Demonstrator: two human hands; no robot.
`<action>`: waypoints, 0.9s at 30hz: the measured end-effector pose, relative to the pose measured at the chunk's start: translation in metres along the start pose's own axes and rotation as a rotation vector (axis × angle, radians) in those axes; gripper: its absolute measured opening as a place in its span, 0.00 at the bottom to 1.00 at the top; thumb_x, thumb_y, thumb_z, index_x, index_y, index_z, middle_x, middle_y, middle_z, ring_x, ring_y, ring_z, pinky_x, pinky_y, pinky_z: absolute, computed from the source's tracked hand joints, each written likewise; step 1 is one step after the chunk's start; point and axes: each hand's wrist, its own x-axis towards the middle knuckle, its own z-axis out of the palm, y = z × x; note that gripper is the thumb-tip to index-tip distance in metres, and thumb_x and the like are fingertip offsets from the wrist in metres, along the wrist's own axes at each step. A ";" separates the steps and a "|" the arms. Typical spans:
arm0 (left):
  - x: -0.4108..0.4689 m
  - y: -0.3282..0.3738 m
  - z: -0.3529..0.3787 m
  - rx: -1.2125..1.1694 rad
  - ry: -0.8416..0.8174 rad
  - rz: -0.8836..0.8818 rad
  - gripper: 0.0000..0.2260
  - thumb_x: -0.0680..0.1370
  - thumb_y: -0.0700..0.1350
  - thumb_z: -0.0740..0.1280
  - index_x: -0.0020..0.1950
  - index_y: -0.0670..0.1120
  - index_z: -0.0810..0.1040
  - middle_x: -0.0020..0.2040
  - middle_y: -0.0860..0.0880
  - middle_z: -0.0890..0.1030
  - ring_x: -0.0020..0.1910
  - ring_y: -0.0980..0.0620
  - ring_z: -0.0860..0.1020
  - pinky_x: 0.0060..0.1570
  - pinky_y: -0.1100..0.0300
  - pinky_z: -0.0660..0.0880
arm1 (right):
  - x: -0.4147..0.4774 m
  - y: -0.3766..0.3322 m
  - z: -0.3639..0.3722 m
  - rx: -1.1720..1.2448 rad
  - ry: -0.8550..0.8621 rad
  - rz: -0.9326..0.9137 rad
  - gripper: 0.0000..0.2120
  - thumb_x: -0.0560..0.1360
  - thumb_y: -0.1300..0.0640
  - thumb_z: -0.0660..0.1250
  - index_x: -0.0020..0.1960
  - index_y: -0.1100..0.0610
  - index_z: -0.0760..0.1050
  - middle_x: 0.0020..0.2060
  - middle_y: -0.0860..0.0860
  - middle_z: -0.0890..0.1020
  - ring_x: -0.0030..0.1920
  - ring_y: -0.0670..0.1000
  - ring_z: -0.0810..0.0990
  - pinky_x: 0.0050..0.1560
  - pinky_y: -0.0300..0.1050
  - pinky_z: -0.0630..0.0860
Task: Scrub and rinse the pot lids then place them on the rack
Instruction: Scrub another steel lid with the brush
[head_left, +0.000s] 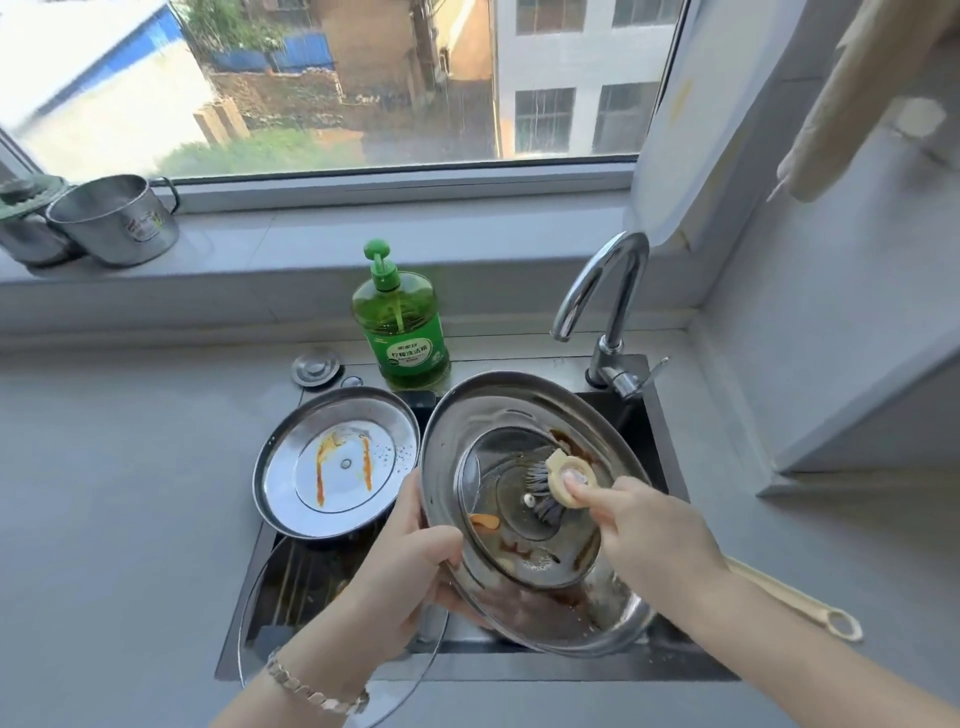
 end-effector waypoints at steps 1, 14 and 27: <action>0.000 0.000 0.001 0.014 0.001 0.006 0.29 0.60 0.33 0.60 0.58 0.56 0.70 0.52 0.39 0.81 0.39 0.35 0.82 0.37 0.33 0.77 | -0.011 -0.013 0.000 0.071 -0.011 -0.062 0.23 0.80 0.54 0.47 0.71 0.35 0.59 0.41 0.46 0.69 0.38 0.51 0.71 0.34 0.41 0.65; 0.009 -0.001 0.014 0.090 -0.030 0.045 0.33 0.60 0.33 0.60 0.62 0.56 0.68 0.54 0.37 0.80 0.42 0.33 0.81 0.36 0.35 0.78 | -0.002 -0.022 -0.007 0.294 0.042 -0.088 0.22 0.80 0.58 0.55 0.69 0.38 0.64 0.36 0.46 0.68 0.40 0.51 0.71 0.39 0.45 0.68; 0.008 -0.009 0.015 0.108 -0.055 0.017 0.34 0.63 0.32 0.60 0.65 0.59 0.66 0.57 0.36 0.78 0.42 0.34 0.82 0.35 0.42 0.79 | 0.009 -0.013 0.000 0.252 0.081 0.006 0.21 0.80 0.56 0.54 0.69 0.38 0.64 0.39 0.47 0.70 0.41 0.52 0.71 0.39 0.45 0.69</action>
